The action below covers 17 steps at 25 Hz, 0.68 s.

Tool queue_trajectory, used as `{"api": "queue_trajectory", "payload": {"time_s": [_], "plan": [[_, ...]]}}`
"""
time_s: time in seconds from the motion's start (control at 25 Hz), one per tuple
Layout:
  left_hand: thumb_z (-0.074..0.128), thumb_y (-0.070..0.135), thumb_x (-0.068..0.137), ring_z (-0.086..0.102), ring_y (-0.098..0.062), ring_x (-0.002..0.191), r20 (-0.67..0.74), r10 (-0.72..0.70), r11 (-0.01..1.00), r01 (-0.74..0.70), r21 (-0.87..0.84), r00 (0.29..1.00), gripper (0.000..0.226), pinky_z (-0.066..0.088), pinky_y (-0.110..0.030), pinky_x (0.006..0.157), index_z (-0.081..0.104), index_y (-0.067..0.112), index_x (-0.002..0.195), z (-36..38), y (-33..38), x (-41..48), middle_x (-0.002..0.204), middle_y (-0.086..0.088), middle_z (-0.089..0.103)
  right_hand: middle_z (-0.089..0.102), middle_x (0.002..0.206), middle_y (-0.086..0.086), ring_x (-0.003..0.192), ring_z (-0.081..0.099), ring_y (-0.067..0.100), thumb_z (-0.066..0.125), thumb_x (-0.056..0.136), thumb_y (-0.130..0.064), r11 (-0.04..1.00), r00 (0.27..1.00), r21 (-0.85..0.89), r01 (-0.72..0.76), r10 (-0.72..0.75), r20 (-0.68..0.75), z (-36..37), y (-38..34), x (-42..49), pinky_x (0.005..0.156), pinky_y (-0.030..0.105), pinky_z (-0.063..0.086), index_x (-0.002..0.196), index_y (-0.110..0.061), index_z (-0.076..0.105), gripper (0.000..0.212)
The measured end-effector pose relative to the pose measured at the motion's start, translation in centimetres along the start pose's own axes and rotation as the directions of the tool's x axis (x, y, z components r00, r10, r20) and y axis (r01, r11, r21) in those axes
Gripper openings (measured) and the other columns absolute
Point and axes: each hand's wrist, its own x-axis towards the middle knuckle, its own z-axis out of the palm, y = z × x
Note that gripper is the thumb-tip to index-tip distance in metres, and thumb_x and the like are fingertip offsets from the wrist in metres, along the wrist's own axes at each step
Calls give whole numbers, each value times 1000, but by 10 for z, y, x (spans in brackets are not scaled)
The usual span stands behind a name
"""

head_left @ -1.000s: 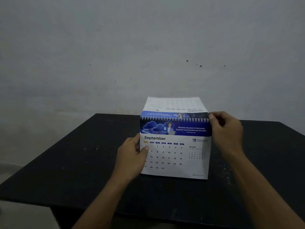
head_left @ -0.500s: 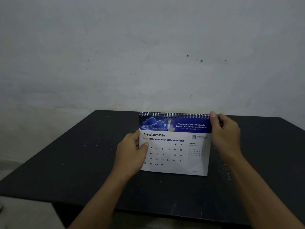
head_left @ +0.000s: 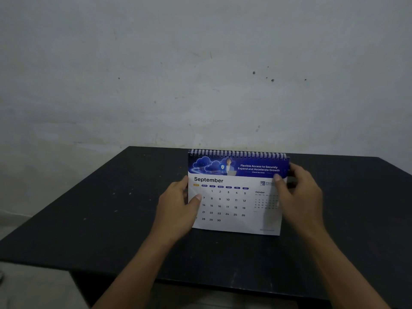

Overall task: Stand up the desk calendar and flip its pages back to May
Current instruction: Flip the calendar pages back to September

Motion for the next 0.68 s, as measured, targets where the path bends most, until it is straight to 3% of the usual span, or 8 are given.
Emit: {"api": "queue_trajectory", "payload": {"time_s": [0.32,0.52,0.68], "plan": [[65,23,90,59,-9,106,6,-9,999,8,40,1000,42,53,-27,86,55,32,130,4,-5,-7,116,8,59,56,122,6,106,58,19,68,84,-20,992,997,-122,-11,20,71,2,1,-44,80,37,55,143,-15,39,66],[64,24,90,58,-10,107,4,-7,999,7,52,1000,39,52,-25,83,56,32,126,4,-3,-9,116,9,57,50,128,8,106,52,14,71,82,-17,988,997,-154,-9,20,71,3,-4,-57,78,26,46,148,-11,29,79],[64,25,90,59,-13,110,14,-15,998,14,57,1000,39,55,-35,92,55,30,128,2,-2,-8,119,6,59,41,124,9,99,51,16,76,76,-17,973,999,-230,-14,21,27,2,-8,-59,78,35,53,147,-11,30,85]]}}
